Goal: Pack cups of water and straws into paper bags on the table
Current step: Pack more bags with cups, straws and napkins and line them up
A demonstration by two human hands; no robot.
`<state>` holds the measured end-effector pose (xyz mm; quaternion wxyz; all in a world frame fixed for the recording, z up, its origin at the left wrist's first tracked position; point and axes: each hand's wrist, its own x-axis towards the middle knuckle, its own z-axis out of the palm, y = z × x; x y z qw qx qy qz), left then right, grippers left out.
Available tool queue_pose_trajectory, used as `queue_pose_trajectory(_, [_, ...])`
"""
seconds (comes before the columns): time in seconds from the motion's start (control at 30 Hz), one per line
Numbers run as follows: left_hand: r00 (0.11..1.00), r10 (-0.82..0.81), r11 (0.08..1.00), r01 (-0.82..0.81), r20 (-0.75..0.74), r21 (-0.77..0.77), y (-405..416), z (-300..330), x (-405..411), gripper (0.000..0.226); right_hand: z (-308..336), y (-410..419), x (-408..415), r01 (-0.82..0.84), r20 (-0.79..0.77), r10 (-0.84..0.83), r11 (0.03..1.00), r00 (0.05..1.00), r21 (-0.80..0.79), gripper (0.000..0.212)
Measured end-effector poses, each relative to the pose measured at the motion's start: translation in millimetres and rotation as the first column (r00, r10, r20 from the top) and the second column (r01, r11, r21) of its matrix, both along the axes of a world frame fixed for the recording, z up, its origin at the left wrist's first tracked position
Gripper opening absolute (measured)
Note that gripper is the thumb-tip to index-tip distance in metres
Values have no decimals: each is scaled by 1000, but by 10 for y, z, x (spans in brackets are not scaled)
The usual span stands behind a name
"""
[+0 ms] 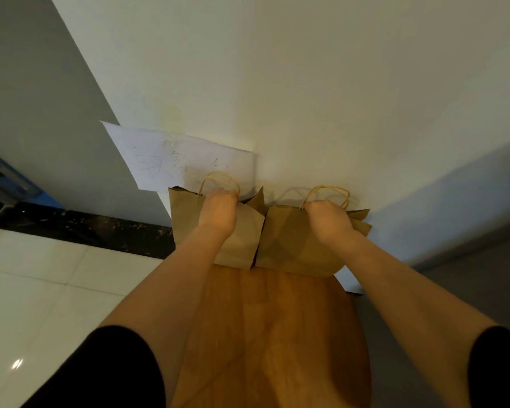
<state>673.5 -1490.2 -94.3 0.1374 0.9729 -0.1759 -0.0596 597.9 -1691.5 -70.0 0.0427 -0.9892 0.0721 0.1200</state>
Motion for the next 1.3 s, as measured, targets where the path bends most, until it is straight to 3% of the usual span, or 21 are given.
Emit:
queue_pose_trajectory(0.2, [996, -57, 997, 53, 69, 57, 108, -41, -73, 41, -34, 15, -35, 16, 40, -17, 1000, 999, 17, 36])
queue_pose_trajectory(0.4, [999, -16, 999, 17, 38, -48, 172, 73, -327, 54, 107, 84, -148, 83, 80, -87, 995, 993, 50, 40])
queue_pose_trajectory(0.53, [998, -32, 998, 35, -58, 51, 202, 194, -590, 29, 272, 216, -376, 99, 60, -102, 994, 993, 52, 12])
queue_pose_trajectory(0.6, [990, -91, 987, 104, -107, 124, 203, 285, -740, 26, 372, 292, -540, 105, 29, -107, 993, 994, 52, 25])
queue_pose_trajectory(0.67, [976, -143, 978, 164, -162, 129, 190, 410, -899, 27, 475, 387, -746, 108, -6, -108, 992, 994, 60, 35])
queue_pose_trajectory(0.73, [964, -190, 967, 216, -183, 134, 174, 555, -1069, 12, 583, 489, -983, 133, -24, -132, 989, 991, 63, 34])
queue_pose_trajectory(0.83, [943, -279, 945, 303, -179, 124, 112, 751, -1361, 29, 741, 618, -1370, 194, -14, -194, 979, 981, 60, 33])
queue_pose_trajectory(0.93, [916, -375, 916, 390, -142, 91, 16, 906, -1751, 19, 915, 709, -1802, 258, 21, -260, 964, 965, 70, 34])
queue_pose_trajectory(1.3, [810, -579, 800, 587, -91, 128, -358, 1565, -3607, 27, 1383, 702, -3687, 341, 136, -353, 934, 926, 103, 28])
